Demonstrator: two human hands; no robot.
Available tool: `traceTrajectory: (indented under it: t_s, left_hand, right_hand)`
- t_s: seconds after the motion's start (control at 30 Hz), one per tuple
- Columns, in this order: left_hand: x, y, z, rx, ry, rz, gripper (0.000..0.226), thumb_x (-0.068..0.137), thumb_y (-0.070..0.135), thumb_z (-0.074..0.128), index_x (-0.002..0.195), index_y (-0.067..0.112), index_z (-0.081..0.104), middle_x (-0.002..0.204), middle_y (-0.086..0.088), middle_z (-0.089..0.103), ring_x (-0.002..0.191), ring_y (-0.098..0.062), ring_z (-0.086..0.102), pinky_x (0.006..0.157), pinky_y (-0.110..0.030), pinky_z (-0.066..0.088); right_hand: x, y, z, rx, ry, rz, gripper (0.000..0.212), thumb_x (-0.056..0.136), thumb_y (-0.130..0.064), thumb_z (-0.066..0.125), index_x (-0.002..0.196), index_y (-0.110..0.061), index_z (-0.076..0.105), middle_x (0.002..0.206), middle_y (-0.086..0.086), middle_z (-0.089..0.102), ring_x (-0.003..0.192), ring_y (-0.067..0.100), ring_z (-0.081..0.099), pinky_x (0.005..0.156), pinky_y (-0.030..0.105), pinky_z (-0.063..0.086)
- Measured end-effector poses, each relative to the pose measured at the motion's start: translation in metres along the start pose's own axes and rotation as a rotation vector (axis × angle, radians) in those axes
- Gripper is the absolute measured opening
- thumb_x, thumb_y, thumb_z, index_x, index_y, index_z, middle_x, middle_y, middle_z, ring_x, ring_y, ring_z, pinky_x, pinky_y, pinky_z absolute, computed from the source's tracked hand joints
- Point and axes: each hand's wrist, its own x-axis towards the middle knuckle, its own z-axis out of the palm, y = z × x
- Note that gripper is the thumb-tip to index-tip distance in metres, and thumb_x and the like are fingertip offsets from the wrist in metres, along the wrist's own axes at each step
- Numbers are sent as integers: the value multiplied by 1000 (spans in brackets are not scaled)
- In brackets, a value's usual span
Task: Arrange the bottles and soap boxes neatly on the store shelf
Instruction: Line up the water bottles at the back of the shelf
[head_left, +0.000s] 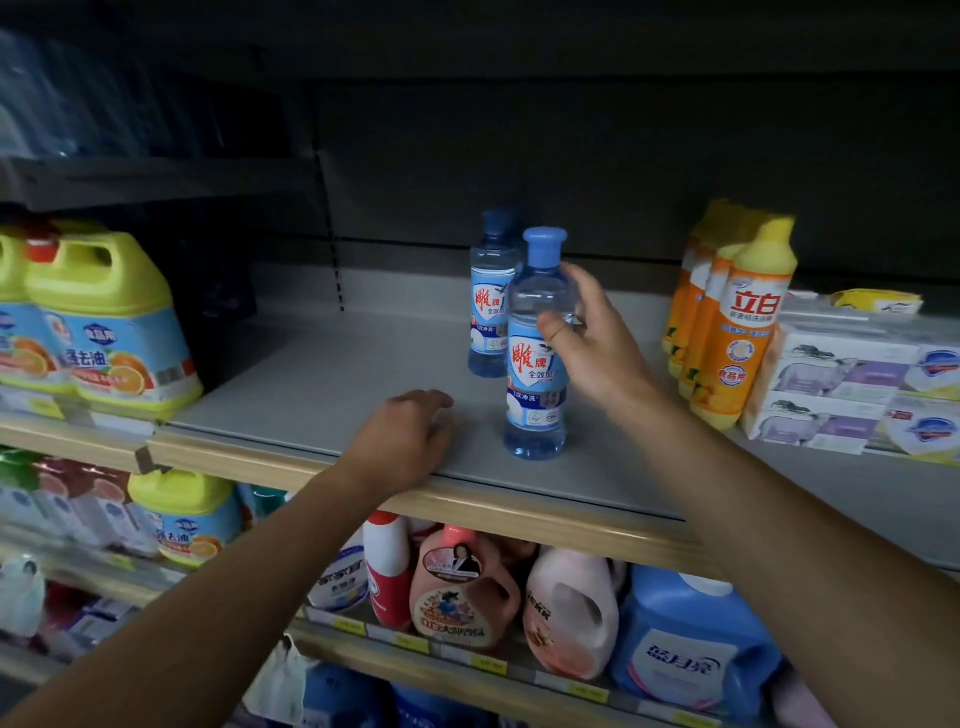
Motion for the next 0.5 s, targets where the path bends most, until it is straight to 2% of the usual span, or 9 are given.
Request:
traceTrajectory:
  t_s: [0.07, 0.13, 0.2, 0.27, 0.33, 0.4, 0.5]
  left_hand:
    - [1, -18, 3, 176, -64, -7, 45, 98, 46, 41, 130, 18, 57, 131, -3, 60, 117, -25, 55, 100, -36, 44]
    - [1, -27, 6, 216, -91, -51, 57, 95, 59, 30, 128, 21, 57, 128, -1, 61, 116, -24, 54, 101, -40, 43]
    - [1, -30, 11, 213, -61, -66, 67, 88, 67, 23, 126, 24, 57, 127, 1, 61, 118, -24, 54, 102, -42, 42]
    - [1, -31, 16, 217, -21, -68, 70, 85, 69, 20, 124, 26, 58, 126, 3, 61, 119, -24, 53, 102, -41, 42]
    - [1, -31, 18, 208, 6, -86, 69, 83, 70, 21, 122, 28, 59, 125, 4, 62, 118, -23, 53, 101, -39, 42]
    - [1, -30, 19, 209, 5, -95, 70, 83, 71, 21, 123, 29, 59, 127, 4, 62, 119, -23, 53, 102, -39, 42]
    - [2, -30, 19, 221, -1, -102, 67, 84, 71, 22, 124, 30, 57, 128, 5, 61, 120, -22, 52, 103, -39, 41]
  right_hand:
    - [1, 2, 2, 21, 9, 40, 55, 99, -26, 54, 147, -37, 29, 110, -32, 50, 79, -28, 53, 61, 0, 43]
    - [-4, 5, 4, 0, -7, 77, 57, 97, -29, 57, 145, -35, 28, 109, -33, 51, 80, -26, 53, 64, 2, 42]
    - [-19, 15, 11, -35, 8, 108, 59, 89, -28, 69, 136, -32, 33, 105, -29, 54, 86, -18, 59, 66, 5, 47]
    - [-38, 31, 22, -146, 78, 122, 65, 78, -29, 79, 129, -21, 39, 113, -13, 58, 96, 0, 63, 78, 22, 54]
    - [-49, 40, 33, -283, 127, 125, 62, 74, -29, 82, 122, -17, 45, 117, -1, 60, 96, 11, 62, 80, 31, 52]
    - [-45, 45, 40, -306, 143, 128, 57, 74, -26, 81, 118, -17, 47, 114, -1, 61, 93, 13, 60, 77, 29, 48]
    - [-25, 49, 50, -277, 88, 158, 54, 78, -19, 77, 122, -16, 46, 105, -6, 61, 95, 19, 64, 78, 26, 45]
